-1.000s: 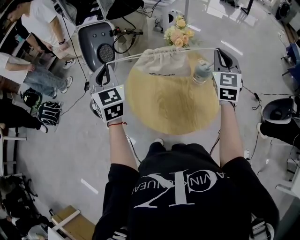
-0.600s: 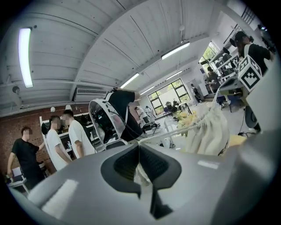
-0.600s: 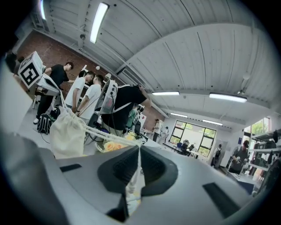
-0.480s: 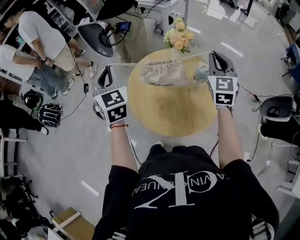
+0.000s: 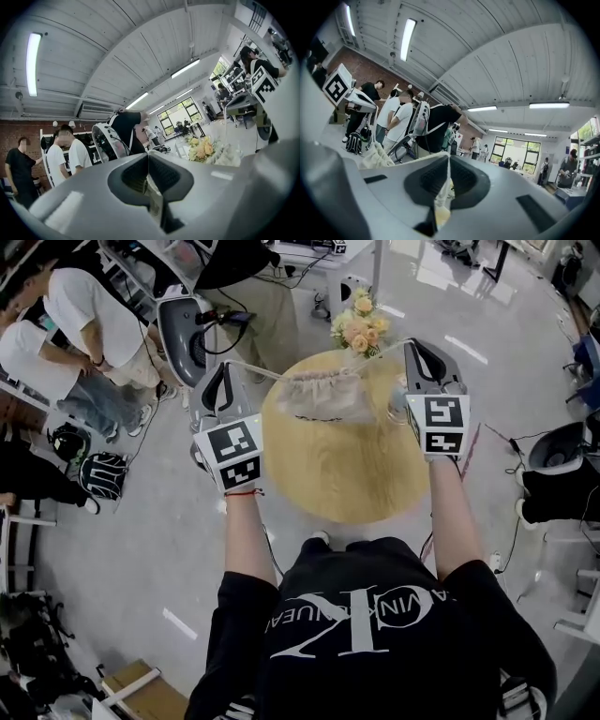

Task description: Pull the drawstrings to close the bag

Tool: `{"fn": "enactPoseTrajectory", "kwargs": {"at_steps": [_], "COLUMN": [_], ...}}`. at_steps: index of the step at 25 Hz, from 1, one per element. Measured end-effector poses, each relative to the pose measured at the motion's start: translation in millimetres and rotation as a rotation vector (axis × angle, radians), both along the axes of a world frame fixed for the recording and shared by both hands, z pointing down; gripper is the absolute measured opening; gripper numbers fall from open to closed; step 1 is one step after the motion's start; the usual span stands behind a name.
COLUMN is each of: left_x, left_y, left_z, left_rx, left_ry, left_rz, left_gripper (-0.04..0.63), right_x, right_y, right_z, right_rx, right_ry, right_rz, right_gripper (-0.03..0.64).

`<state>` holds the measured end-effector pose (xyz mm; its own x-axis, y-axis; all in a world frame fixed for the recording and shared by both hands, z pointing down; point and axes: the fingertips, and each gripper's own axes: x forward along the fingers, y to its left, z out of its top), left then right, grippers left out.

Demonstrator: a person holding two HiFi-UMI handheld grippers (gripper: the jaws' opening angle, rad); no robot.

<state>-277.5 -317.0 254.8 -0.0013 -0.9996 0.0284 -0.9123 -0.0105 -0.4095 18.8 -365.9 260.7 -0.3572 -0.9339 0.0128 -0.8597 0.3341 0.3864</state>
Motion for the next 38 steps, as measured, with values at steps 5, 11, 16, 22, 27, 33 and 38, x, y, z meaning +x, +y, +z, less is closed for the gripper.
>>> {"fn": "enactPoseTrajectory", "kwargs": {"at_steps": [5, 11, 16, 22, 27, 33, 38], "left_x": [8, 15, 15, 18, 18, 17, 15], "left_y": [2, 4, 4, 8, 9, 10, 11], "left_z": [-24, -39, -44, -48, -51, -50, -51], "left_rx": [0.085, 0.145, 0.154, 0.164, 0.183, 0.183, 0.185], "left_ry": [-0.012, 0.021, 0.056, 0.065, 0.069, 0.070, 0.070], "left_rz": [0.028, 0.049, 0.057, 0.070, 0.069, 0.064, 0.060], "left_gripper": [0.015, 0.015, 0.015, 0.015, 0.015, 0.015, 0.015], "right_x": [-12, -15, -14, -18, -18, -17, -19], "right_y": [1, 4, 4, 9, 7, 7, 7], "right_z": [-20, -31, -37, -43, -44, -43, -42], "right_rx": [0.029, 0.061, 0.073, 0.084, 0.088, 0.086, 0.085], "right_ry": [-0.034, -0.036, -0.036, -0.038, -0.036, -0.041, -0.043], "right_rz": [-0.035, -0.050, -0.055, -0.059, -0.061, -0.065, -0.071], "right_gripper": [0.018, 0.018, 0.018, 0.018, 0.018, 0.018, 0.018]}}
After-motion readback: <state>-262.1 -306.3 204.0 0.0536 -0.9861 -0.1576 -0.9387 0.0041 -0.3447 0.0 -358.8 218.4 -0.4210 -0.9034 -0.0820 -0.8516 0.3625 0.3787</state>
